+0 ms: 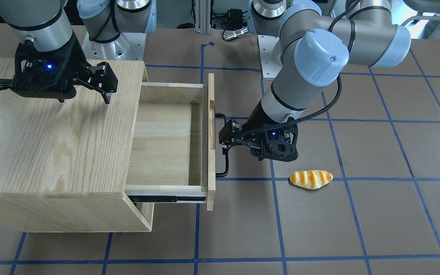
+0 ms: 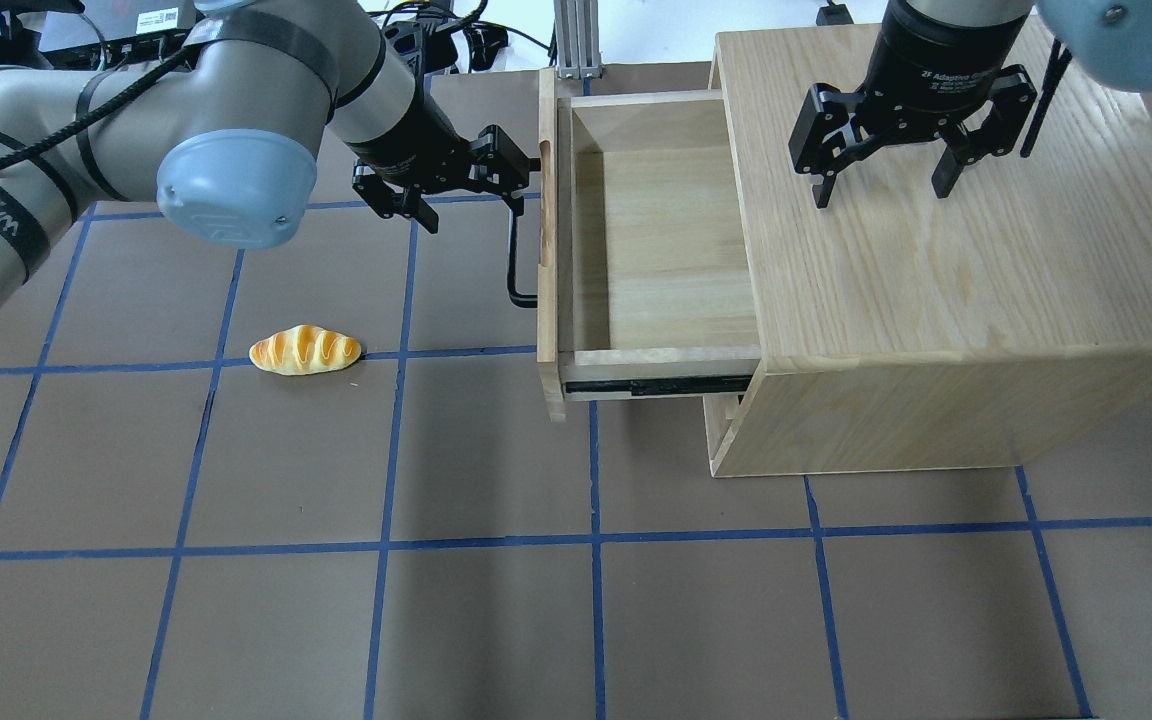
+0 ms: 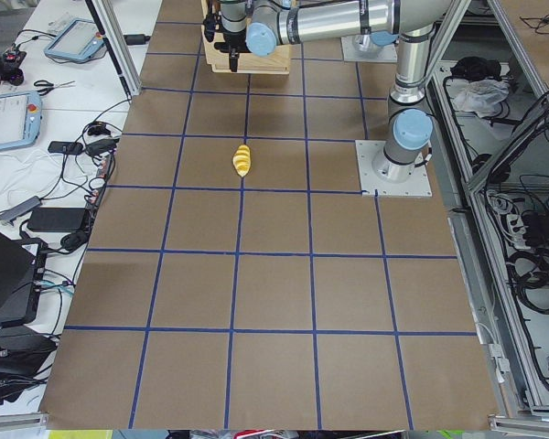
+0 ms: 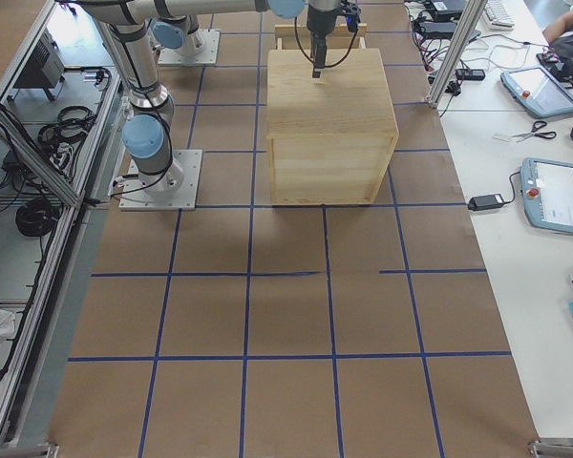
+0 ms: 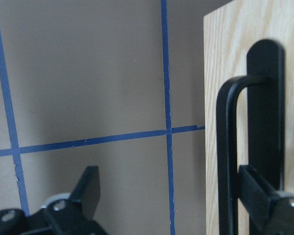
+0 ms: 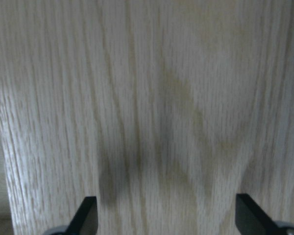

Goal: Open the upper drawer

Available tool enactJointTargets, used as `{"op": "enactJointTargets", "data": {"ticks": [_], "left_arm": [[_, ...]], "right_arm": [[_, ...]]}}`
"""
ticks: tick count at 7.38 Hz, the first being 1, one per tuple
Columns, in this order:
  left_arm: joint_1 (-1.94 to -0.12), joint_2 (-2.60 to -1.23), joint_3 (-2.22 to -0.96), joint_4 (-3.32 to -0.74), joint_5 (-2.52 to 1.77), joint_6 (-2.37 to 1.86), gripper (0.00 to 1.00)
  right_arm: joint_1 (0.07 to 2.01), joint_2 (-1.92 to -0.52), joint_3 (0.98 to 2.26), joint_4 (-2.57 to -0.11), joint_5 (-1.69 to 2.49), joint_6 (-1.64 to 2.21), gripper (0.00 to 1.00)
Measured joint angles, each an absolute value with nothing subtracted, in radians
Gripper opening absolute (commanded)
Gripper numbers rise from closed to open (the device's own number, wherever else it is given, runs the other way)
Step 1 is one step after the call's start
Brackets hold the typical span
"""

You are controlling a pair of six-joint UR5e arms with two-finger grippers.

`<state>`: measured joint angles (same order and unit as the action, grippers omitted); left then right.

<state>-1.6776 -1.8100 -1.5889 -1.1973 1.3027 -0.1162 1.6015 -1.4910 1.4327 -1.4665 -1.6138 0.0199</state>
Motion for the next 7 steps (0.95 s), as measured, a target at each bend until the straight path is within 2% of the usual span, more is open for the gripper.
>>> {"op": "enactJointTargets", "data": {"ticks": [5, 7], "left_arm": [[-1.605, -1.774, -1.566, -1.271, 1.314, -0.092, 1.0], [-1.533, -1.718, -1.502, -1.438, 1.384, 0.009, 1.0]], "right_arm": [[1.6, -1.491, 1.433, -1.466, -1.614, 0.019, 1.0], [1.601, -1.491, 1.433, -1.467, -1.614, 0.018, 1.0]]}}
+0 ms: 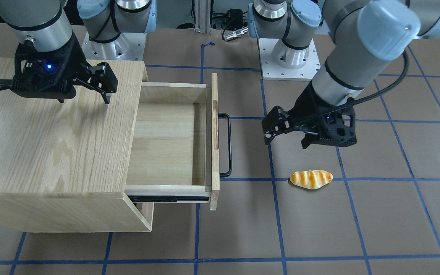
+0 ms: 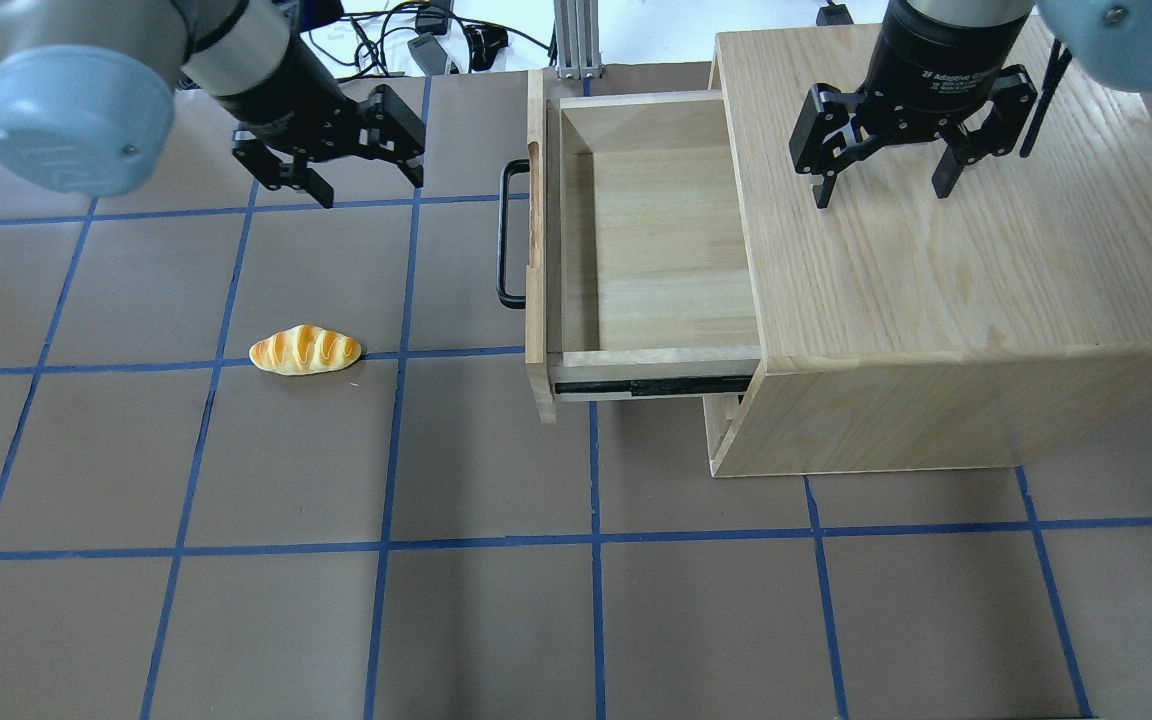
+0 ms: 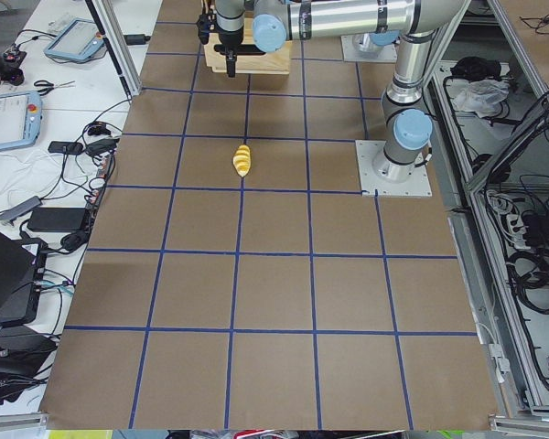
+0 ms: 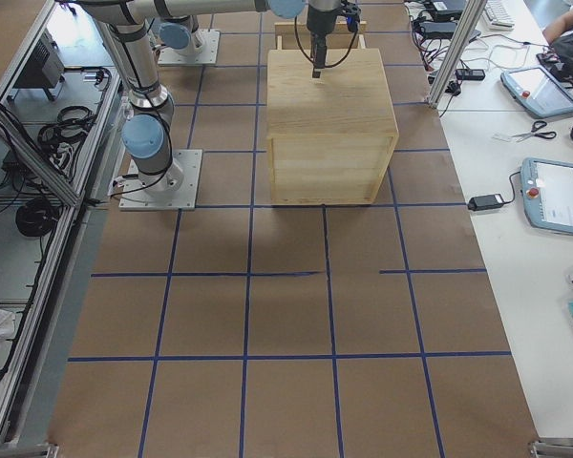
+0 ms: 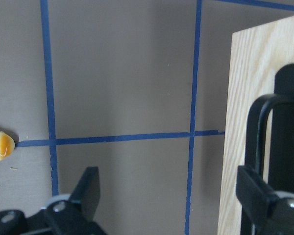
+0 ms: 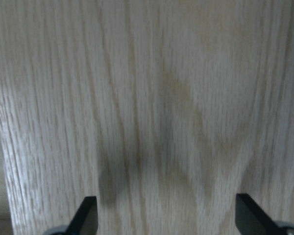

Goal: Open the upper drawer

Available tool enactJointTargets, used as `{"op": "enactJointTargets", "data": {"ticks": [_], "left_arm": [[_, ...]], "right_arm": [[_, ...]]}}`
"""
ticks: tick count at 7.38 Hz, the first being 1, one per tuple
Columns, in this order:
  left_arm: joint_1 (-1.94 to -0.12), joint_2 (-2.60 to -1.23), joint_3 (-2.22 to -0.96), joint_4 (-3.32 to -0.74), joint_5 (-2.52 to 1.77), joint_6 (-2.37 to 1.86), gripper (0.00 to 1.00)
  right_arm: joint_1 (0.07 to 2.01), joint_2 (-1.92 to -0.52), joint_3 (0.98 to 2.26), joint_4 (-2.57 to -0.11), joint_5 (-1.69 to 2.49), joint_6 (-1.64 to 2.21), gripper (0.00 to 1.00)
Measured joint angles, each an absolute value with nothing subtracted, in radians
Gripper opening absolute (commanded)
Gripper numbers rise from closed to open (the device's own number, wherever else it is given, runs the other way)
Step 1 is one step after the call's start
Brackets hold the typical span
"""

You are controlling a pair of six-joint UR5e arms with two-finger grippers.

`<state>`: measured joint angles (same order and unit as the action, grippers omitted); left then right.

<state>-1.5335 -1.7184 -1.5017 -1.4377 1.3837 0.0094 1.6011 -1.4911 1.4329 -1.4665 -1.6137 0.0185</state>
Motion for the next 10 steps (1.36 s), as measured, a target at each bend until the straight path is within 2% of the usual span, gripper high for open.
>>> {"op": "enactJointTargets", "data": {"ticks": [3, 10], "left_arm": [[-1.477, -1.618, -1.438, -1.643, 1.548, 0.098, 1.0], [-1.533, -1.575, -1.439, -1.655, 1.571, 0.037, 1.0]], "right_arm": [[1.601, -1.491, 1.433, -1.466, -1.614, 0.02, 1.0], [1.601, -1.491, 1.433, -1.466, -1.614, 0.019, 1.0]]}}
